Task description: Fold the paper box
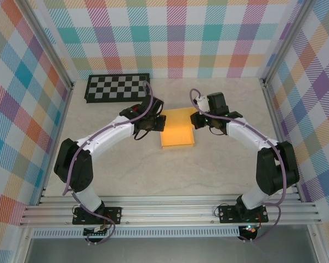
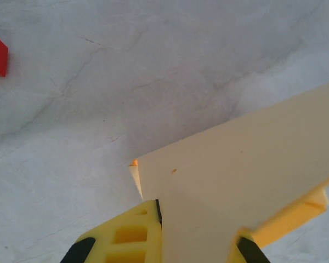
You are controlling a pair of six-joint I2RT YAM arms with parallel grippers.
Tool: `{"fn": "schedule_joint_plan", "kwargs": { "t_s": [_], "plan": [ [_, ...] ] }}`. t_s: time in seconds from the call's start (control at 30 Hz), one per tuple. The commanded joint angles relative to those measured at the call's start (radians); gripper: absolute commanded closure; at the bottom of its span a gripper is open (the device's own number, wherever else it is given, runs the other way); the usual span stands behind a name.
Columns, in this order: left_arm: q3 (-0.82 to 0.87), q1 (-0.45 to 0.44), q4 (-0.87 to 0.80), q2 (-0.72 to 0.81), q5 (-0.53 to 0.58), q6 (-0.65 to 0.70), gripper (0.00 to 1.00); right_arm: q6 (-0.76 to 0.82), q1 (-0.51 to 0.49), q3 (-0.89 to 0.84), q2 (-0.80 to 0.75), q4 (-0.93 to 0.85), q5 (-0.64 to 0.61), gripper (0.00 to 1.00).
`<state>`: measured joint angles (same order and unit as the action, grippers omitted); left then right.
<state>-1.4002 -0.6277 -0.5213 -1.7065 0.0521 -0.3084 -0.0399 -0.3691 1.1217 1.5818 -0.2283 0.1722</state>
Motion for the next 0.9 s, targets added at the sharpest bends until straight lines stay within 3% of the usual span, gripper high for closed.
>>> {"fn": "schedule_joint_plan", "kwargs": {
  "t_s": [0.0, 0.13, 0.4, 0.57, 0.87],
  "plan": [
    [-0.049, 0.002, 0.042, -0.022, 0.026, -0.249, 1.00, -0.280, -0.019, 0.010, -0.027, 0.057, -0.094, 0.97],
    [-0.003, 0.001, 0.123, -0.022, 0.047, -0.377, 1.00, -0.313, -0.070, -0.014, -0.018, 0.091, -0.197, 0.97],
    [0.179, -0.036, 0.407, -0.016, 0.173, -0.379, 1.00, -0.341, -0.094, -0.126, -0.009, 0.278, -0.270, 0.96],
    [0.284, -0.059, 0.678, -0.010, 0.236, -0.241, 1.00, -0.309, -0.097, -0.159, 0.020, 0.391, -0.270, 0.96],
    [0.477, -0.149, 0.929, 0.048, 0.308, -0.095, 1.00, -0.317, -0.122, -0.335, -0.032, 0.548, -0.334, 0.95]
  ]
}}
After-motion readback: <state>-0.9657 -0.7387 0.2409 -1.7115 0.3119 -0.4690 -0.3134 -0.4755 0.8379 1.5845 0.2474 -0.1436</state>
